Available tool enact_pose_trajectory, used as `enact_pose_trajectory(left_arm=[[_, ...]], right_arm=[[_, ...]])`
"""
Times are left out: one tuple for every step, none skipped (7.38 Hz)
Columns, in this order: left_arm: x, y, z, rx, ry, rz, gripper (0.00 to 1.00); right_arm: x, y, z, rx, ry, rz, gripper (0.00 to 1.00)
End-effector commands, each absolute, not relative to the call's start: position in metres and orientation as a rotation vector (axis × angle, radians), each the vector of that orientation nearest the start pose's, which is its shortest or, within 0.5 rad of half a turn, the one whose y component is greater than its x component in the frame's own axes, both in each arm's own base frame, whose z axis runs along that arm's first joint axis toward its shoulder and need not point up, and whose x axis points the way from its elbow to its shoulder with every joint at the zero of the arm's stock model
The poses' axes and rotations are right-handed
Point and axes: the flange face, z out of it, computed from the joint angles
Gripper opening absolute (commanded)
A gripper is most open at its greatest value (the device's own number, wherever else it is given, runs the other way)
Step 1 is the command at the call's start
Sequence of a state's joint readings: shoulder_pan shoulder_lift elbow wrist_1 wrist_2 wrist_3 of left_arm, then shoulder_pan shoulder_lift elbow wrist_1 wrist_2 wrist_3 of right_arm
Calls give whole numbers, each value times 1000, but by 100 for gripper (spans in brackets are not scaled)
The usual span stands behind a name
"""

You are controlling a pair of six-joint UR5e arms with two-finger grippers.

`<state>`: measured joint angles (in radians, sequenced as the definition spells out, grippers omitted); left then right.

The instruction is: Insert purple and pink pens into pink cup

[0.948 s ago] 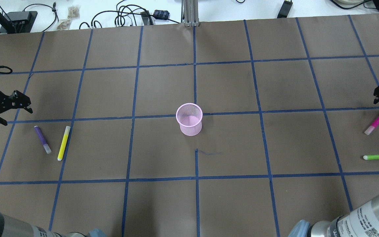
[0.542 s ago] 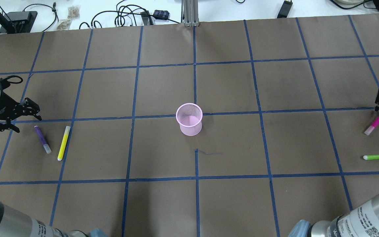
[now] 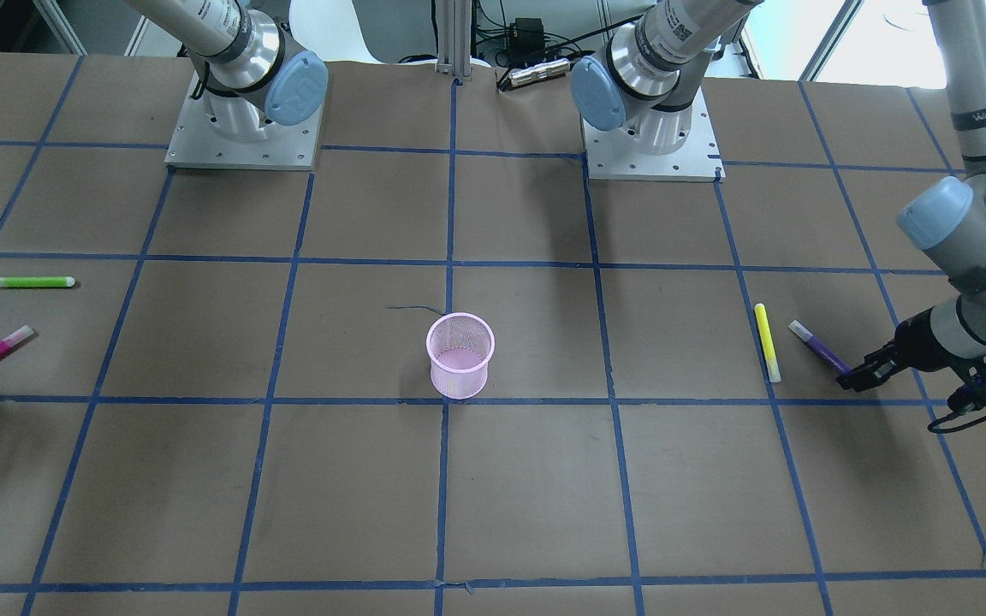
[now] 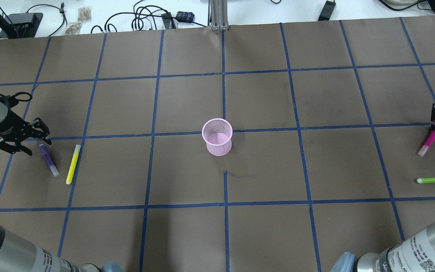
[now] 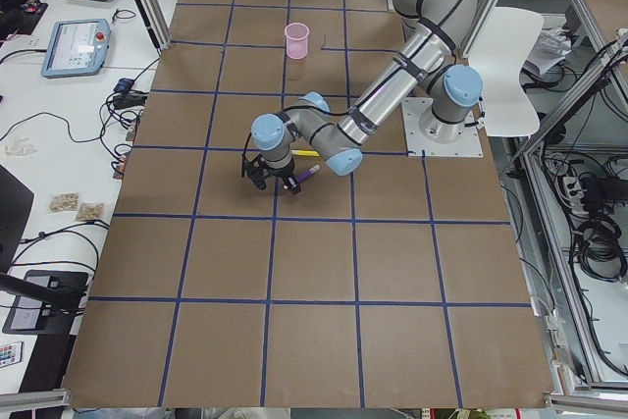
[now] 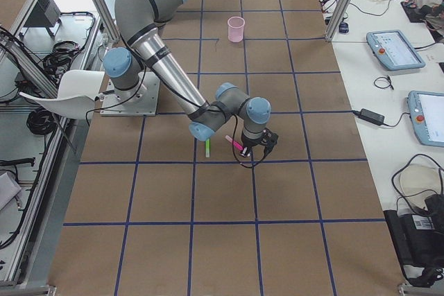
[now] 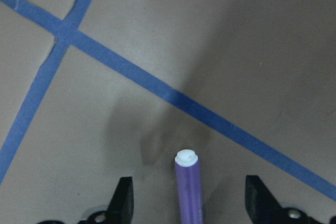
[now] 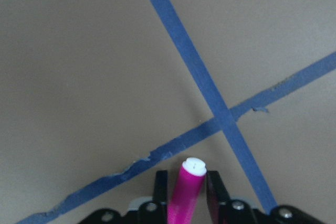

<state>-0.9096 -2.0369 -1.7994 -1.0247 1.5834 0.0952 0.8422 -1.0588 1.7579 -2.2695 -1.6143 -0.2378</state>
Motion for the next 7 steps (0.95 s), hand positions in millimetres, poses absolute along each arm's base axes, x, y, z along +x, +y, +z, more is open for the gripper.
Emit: enact_pose_trajectory(left_arm=[[250, -536, 170, -885, 3050, 248, 52], [250, -536, 169, -886, 3052, 252, 50], [251, -537, 170, -885, 3050, 248, 35], [251, -537, 170, -884, 3049, 261, 10], [252, -538, 172, -881, 3048, 257, 0], [253, -539, 177, -876, 3047, 241, 0], [251, -543, 195, -860, 3041, 191, 0]], right_arm=[[-308, -539, 181, 772, 3081, 40, 14], [-308, -539, 181, 768, 3078, 51, 8], [-307, -538, 189, 767, 3075, 67, 2], [-293, -544, 215, 773, 3075, -6, 0], [-262, -559, 242, 825, 3072, -84, 0], [-222, -570, 282, 766, 3107, -179, 0], [-174, -572, 323, 685, 3132, -241, 0]])
